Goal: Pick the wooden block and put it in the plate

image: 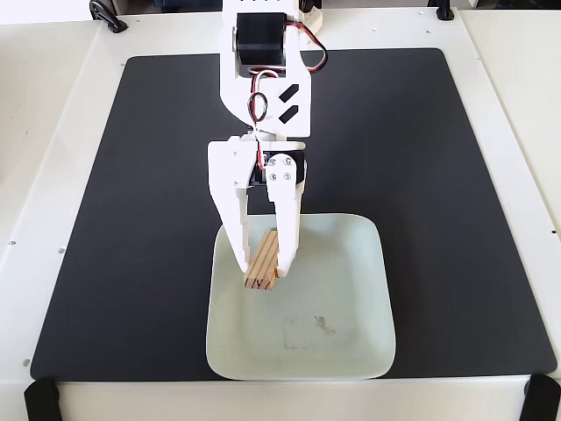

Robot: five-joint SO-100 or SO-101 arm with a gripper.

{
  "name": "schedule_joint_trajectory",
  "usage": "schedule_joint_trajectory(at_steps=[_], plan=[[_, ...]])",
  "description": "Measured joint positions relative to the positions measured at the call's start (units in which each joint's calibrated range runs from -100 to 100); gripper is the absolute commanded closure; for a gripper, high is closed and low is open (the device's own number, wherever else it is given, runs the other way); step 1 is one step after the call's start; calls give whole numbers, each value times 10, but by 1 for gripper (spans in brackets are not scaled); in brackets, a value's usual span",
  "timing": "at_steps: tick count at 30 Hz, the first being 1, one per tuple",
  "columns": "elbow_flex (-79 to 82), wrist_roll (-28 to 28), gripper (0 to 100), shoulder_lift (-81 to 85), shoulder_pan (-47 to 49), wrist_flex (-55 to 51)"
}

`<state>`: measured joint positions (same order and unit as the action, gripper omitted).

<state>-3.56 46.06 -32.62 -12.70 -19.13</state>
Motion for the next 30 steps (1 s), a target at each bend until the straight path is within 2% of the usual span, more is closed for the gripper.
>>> schedule_joint_trajectory(at_steps=[4,6,8,12,15,20,24,27,30], plan=[[0,0,98,0,0,0],[0,0,95,0,0,0],[0,0,86,0,0,0],[0,1,60,-1,-1,0],[0,4,50,-2,-1,0],[0,4,53,-2,-1,0],[0,4,60,-2,-1,0],[0,4,72,-2,-1,0],[0,4,89,-2,-1,0]])
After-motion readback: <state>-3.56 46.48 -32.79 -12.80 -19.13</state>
